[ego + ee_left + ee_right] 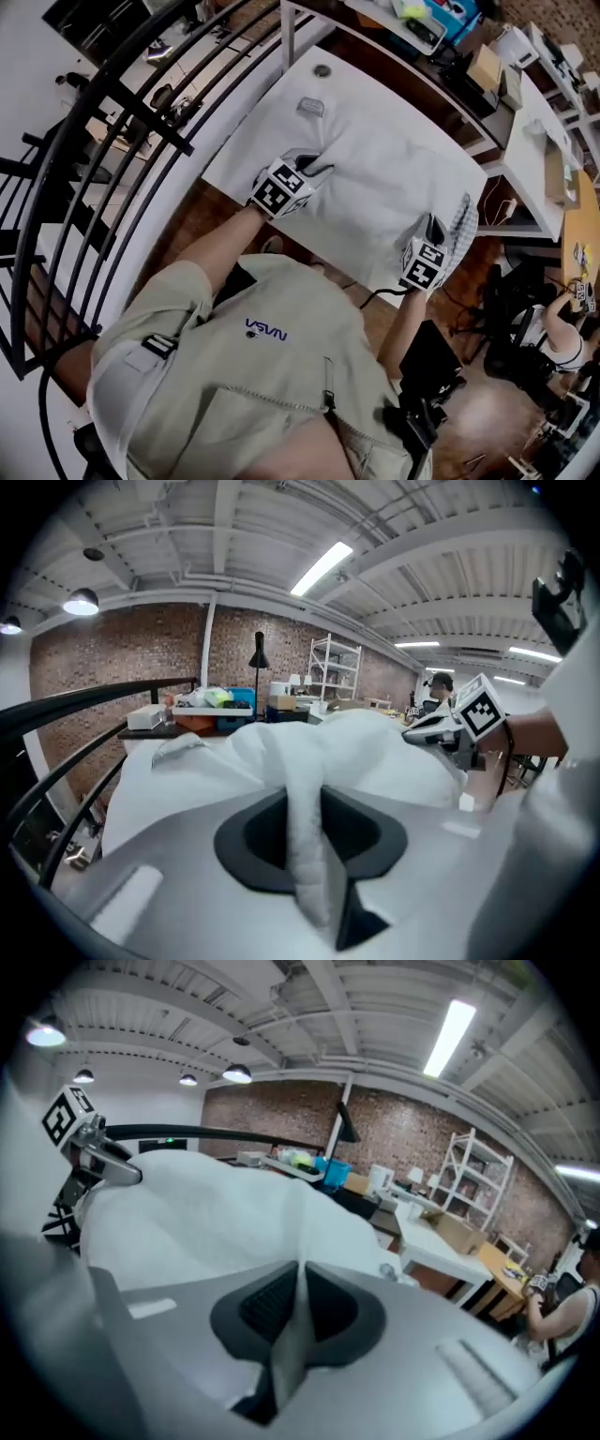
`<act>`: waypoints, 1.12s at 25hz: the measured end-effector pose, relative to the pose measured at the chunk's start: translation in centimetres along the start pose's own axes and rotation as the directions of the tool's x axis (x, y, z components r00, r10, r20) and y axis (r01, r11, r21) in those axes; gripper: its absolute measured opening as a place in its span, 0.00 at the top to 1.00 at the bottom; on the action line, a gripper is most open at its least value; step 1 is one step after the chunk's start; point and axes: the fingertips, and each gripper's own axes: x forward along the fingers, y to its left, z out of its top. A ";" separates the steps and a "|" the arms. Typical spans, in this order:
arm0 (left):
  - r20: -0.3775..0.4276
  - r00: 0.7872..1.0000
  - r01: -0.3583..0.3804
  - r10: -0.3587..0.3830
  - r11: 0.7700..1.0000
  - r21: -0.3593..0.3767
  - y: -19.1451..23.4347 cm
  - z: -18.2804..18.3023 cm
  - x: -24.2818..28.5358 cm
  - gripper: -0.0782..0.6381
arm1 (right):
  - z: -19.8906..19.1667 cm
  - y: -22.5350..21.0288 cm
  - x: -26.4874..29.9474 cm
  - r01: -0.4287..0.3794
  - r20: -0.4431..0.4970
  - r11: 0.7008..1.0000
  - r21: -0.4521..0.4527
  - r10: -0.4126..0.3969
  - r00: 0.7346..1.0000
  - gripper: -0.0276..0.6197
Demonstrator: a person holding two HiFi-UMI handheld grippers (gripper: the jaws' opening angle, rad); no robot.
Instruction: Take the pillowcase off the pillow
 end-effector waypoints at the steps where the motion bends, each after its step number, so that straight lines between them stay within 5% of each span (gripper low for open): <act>1: 0.031 0.999 0.010 -0.010 1.000 0.011 0.1 1.3 -0.2 0.80 | 1.1 -0.5 -1.0 0.032 0.030 0.999 0.023 -0.033 0.999 0.93; 7: 0.092 0.994 0.056 -0.065 0.994 0.094 -0.7 5.8 2.6 0.86 | 0.7 -3.9 -3.1 0.177 0.034 0.980 0.087 -0.181 0.983 0.94; 11: 0.066 0.996 0.051 -0.058 0.993 0.107 -0.4 4.3 4.7 0.82 | -2.8 -2.9 -0.3 0.101 -0.036 0.990 0.099 -0.098 0.995 0.90; 16: 0.087 0.996 0.010 -0.016 0.998 0.068 1.5 3.3 2.8 0.68 | -1.7 -2.7 -1.8 0.037 0.072 0.987 0.156 -0.049 0.996 0.77; 19: 0.148 0.988 -0.046 0.043 0.999 0.023 2.5 3.4 -0.2 0.72 | -2.6 -5.9 -5.5 0.117 0.137 0.951 0.285 -0.161 0.977 0.78; 21: 0.144 0.985 -0.097 0.095 0.995 0.008 3.3 2.2 -1.8 0.75 | -5.9 -8.6 -7.1 0.199 0.078 0.900 0.388 -0.247 0.966 0.81; 23: 0.075 0.989 -0.125 0.125 0.992 0.001 3.9 -0.4 -2.0 0.75 | -9.6 -9.7 -7.1 0.220 -0.015 0.874 0.433 -0.237 0.971 0.86; 28: -0.024 0.993 -0.116 0.116 0.993 -0.003 4.2 -4.3 -1.0 0.76 | -10.5 -6.4 -1.7 0.160 -0.104 0.951 0.265 -0.137 0.985 0.95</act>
